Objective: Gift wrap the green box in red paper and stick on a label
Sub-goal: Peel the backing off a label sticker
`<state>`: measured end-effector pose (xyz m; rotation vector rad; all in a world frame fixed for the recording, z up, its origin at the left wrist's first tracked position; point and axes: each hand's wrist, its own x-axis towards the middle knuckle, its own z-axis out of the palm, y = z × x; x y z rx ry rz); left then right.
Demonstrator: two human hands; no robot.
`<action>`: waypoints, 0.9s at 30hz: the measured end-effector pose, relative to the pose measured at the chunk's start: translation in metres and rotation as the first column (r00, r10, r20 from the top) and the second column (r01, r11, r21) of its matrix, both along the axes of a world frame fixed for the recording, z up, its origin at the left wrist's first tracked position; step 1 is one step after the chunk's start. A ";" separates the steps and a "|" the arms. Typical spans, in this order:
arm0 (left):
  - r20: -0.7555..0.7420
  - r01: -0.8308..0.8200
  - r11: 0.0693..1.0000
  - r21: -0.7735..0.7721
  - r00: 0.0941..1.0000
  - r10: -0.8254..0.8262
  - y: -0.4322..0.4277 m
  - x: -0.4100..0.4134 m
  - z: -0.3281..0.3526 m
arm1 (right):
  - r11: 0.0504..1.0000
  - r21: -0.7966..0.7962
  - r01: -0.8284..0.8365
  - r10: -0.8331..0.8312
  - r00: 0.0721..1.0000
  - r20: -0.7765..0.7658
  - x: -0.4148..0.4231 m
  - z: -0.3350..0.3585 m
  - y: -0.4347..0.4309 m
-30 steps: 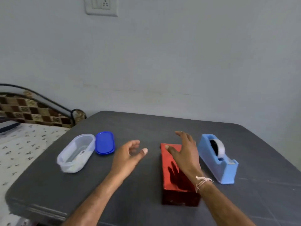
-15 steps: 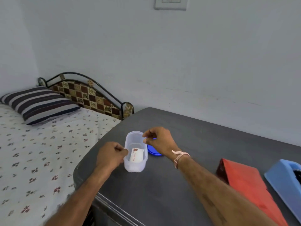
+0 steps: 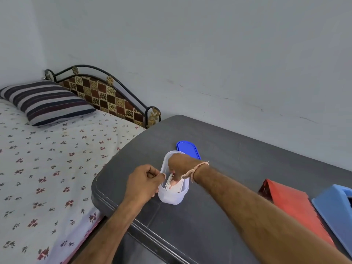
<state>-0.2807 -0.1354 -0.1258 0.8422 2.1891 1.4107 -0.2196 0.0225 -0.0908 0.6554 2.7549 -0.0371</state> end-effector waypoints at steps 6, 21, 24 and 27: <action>0.010 0.016 1.000 0.009 1.000 -0.016 -0.004 0.002 0.001 | 0.999 -0.022 0.039 -0.042 0.984 -0.170 0.012 0.011 0.001; -0.106 0.030 1.000 0.007 0.994 -0.029 -0.006 0.014 0.001 | 0.989 -0.102 0.103 -0.141 0.853 -0.503 0.066 0.028 -0.007; -0.209 -0.021 0.986 0.164 0.976 0.056 -0.008 0.023 0.012 | 0.940 -0.317 0.127 -0.313 0.688 -0.655 0.087 0.030 -0.006; -0.137 0.033 0.969 0.247 0.991 0.001 -0.005 0.040 0.029 | 0.749 -0.660 0.064 -0.620 0.420 -0.663 0.114 0.031 -0.012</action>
